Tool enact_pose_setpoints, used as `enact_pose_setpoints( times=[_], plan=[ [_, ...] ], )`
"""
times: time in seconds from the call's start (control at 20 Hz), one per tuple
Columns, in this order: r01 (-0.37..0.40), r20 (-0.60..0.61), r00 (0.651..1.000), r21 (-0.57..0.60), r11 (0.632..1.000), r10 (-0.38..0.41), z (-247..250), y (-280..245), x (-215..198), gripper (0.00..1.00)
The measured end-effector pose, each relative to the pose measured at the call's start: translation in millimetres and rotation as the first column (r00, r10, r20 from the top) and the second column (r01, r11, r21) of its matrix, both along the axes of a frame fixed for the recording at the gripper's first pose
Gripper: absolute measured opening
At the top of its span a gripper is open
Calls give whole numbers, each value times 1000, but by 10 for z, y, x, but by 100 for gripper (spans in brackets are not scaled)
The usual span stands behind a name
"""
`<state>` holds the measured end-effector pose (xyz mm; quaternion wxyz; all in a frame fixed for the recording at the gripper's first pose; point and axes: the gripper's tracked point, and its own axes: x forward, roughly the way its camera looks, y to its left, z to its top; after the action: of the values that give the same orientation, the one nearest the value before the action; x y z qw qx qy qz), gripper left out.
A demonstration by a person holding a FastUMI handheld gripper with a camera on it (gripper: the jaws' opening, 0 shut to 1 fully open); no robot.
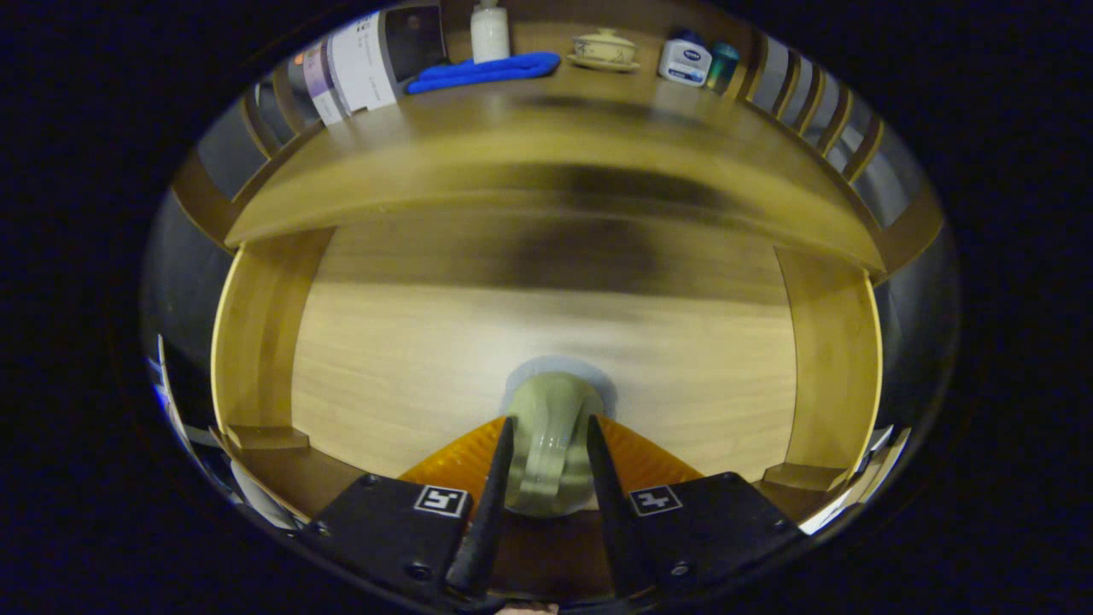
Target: Pull open the drawer, take out the items inside it, and place them on the countertop above the cabinet.
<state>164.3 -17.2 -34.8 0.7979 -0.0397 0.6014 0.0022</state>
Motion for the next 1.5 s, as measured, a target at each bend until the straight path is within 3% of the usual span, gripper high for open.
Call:
enact_pose_setpoints(
  times=[0.05, 0.15, 0.3, 0.4, 0.8, 1.1, 1.5],
  plan=[
    [-6, 3, 1000, -8, 1000, 6, 44, -5, 3, 48],
    [-14, 5, 1000, -7, 1000, 14, 5, -5, 27, 45],
    [-23, 28, 999, -7, 1000, 23, 47, -35, 48, 23],
    [-11, 36, 999, 6, 1000, 11, 107, -53, 28, 19],
    [-34, 187, 982, 33, 999, 27, 1011, -100, 115, 19],
    [-13, 306, 952, 47, 999, -2, 1784, -133, 641, 19],
    [0, 259, 966, 41, 999, -11, 1760, -10, 1532, 19]
  ],
)
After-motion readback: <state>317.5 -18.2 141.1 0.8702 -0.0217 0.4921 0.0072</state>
